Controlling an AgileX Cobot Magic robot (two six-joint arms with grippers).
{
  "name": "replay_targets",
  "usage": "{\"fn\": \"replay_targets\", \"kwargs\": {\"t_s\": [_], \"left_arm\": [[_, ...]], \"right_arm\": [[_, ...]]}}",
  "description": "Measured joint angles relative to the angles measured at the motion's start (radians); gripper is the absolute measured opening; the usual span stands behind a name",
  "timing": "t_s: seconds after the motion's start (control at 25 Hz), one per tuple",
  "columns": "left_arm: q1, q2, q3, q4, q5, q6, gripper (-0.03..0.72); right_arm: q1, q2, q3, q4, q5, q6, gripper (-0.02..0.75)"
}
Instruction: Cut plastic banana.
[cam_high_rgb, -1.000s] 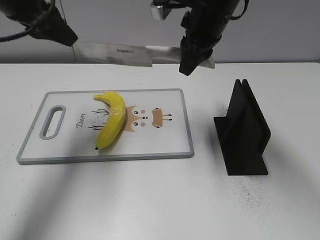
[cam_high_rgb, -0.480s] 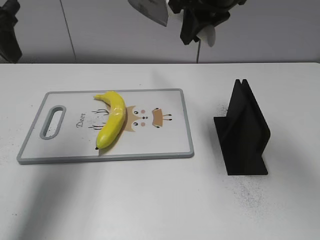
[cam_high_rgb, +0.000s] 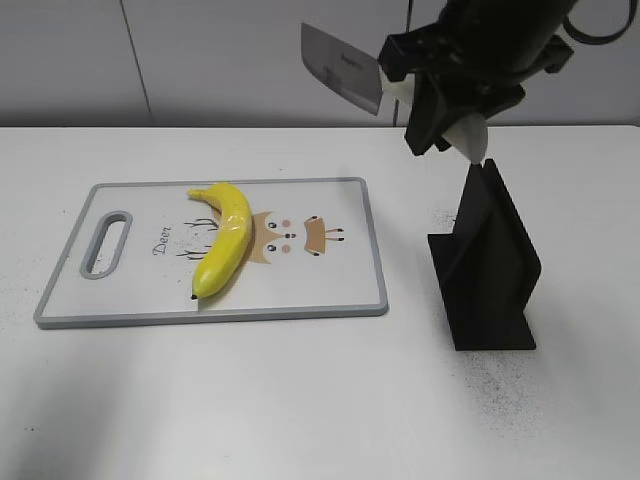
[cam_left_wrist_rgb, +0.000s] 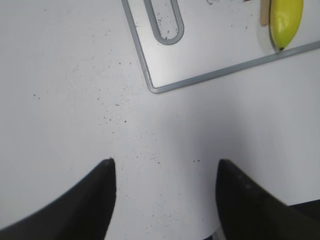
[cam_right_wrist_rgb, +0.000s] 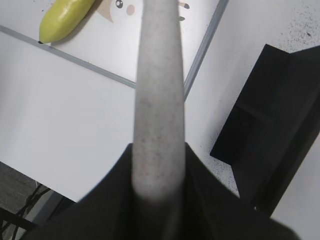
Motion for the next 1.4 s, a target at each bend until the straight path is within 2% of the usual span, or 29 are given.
{"fn": "replay_targets", "kwargs": {"t_s": [0.2,0.4,0.48,0.64,0.92,1.4], "left_arm": [[0.010,-0.168,0.113,0.010,-0.004,-0.003,0.590],[0.127,-0.246,0.194,0.015,-0.007,0.006,0.590],[0.152,-0.259,0.220,0.018,-0.010,0.008,0.590],[0.157,-0.321,0.278,0.015,-0.014,0.011,0.590],[0.157,-0.582,0.453,0.015,-0.019,0.012,0.590],[0.157,-1.112,0.628,0.015,-0.035,0.012,0.588]], "right_arm": [[0.000,-0.134,0.194,-0.006,-0.119,0.059,0.161],[-0.039,-0.224,0.296,-0.021,-0.140,0.105,0.161],[-0.071,-0.238,0.310,-0.028,-0.140,0.124,0.161],[-0.108,-0.249,0.335,-0.089,-0.133,0.185,0.161],[-0.108,-0.260,0.429,-0.188,-0.133,0.329,0.161],[-0.108,-0.261,0.499,-0.188,-0.177,0.343,0.161]]}}
